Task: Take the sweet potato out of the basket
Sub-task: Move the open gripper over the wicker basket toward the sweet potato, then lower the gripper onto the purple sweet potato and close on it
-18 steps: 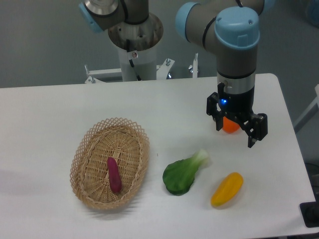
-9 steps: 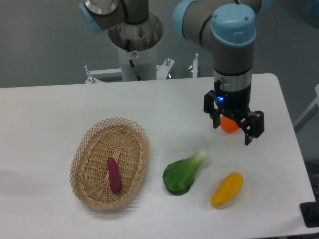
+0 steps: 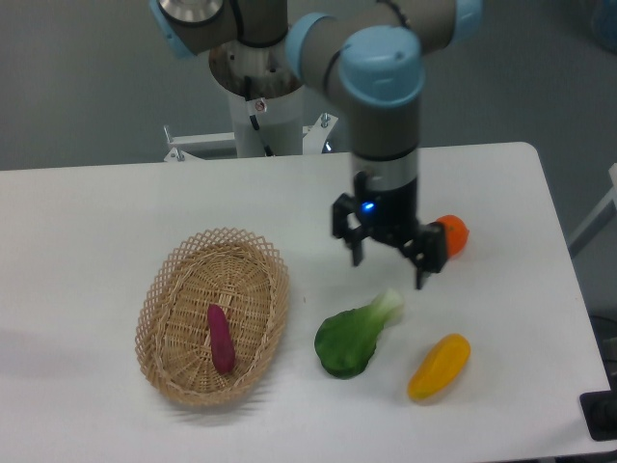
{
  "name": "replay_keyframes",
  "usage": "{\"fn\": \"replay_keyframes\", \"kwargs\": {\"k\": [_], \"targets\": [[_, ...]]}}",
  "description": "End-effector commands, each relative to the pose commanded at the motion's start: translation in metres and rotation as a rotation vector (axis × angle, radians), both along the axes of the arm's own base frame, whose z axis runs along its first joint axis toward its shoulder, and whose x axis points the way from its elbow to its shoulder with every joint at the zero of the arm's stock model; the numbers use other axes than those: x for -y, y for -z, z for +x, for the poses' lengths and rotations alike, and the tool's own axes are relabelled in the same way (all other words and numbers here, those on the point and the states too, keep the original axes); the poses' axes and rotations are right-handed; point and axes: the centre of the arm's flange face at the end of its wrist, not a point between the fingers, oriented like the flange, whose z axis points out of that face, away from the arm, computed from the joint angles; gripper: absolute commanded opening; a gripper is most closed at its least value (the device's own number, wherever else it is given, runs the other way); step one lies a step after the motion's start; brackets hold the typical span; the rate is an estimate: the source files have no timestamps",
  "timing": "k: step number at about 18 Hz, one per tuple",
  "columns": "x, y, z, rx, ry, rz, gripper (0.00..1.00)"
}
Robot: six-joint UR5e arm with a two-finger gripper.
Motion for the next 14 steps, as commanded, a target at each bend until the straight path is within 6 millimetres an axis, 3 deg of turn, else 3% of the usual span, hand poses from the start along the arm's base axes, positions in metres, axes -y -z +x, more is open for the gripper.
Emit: {"fn": "replay_keyframes", "kwargs": {"k": [4, 6, 9, 14], "targets": [[-0.019, 0.042, 0.050, 0.095, -0.106, -0.031, 1.00], [-0.030, 0.054, 0.067, 0.121, -0.154, -0.031, 1.00], [-0.057, 0.084, 0.100, 0.152, -0.163, -0.052, 1.00], [-0.078, 0.116, 0.128, 0.155, -0.166, -0.046, 1.00]]}}
